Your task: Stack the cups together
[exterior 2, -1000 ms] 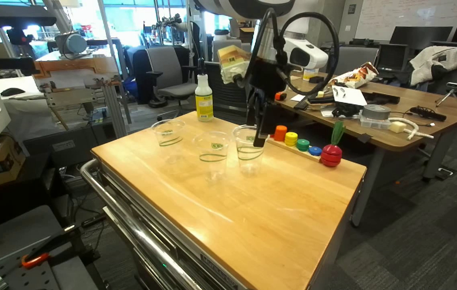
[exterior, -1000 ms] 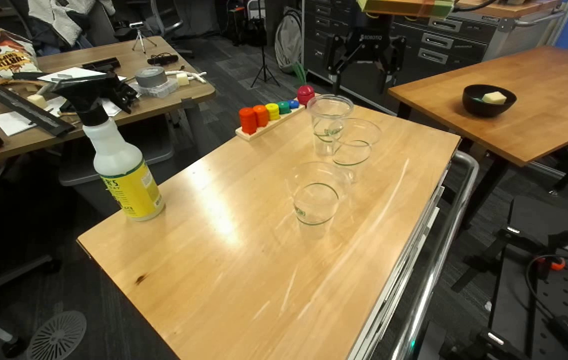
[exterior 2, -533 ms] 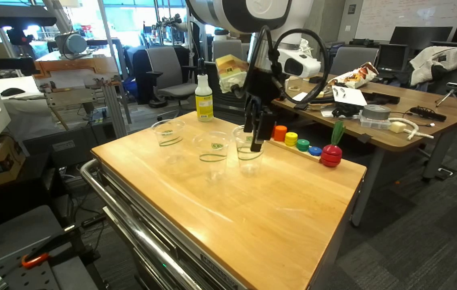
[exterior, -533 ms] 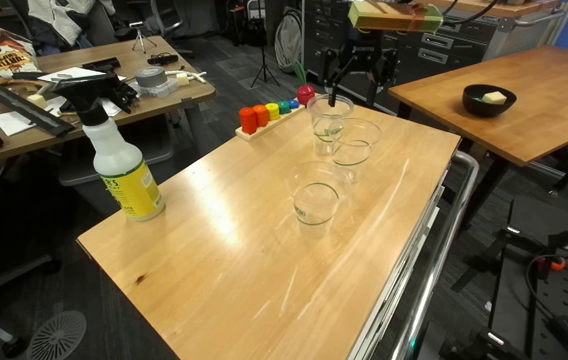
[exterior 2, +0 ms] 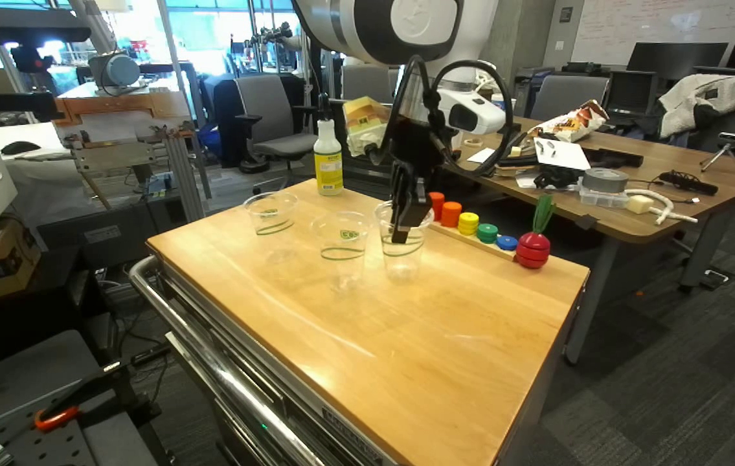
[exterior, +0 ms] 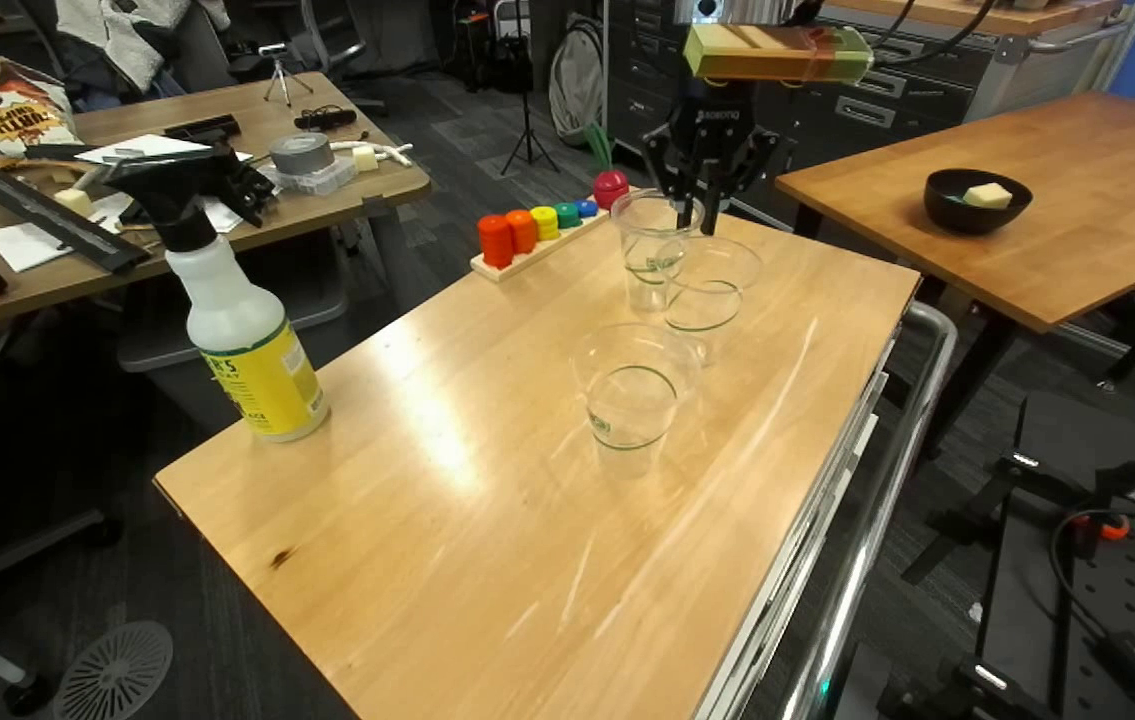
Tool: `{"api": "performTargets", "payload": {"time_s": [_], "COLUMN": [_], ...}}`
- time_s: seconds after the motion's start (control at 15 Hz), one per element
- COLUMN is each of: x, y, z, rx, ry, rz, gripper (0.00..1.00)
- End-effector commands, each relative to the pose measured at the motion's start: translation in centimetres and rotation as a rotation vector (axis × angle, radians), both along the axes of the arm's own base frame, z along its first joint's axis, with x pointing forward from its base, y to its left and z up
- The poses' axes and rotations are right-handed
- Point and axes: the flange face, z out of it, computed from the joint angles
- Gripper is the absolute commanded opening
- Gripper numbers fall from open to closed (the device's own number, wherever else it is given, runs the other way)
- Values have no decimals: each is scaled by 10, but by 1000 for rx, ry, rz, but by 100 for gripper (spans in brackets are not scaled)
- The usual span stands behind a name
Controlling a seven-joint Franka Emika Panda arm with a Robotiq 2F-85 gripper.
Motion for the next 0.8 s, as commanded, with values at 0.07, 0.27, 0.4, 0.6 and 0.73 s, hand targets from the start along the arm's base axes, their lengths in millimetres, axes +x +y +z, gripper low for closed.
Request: {"api": "performTargets", "payload": {"time_s": [0.07,0.27,0.4,0.6,0.73], "x": [4,10,15,23,24], "y": [2,2,3,6,6], "z": [4,19,33,65,91], "rx": [-1,47,79,117,124], "ry": [-8,-41,-79,-168,-250], "rz": [-67,-148,-193,-237,-256], "gripper": [0,1,2,2,2]}}
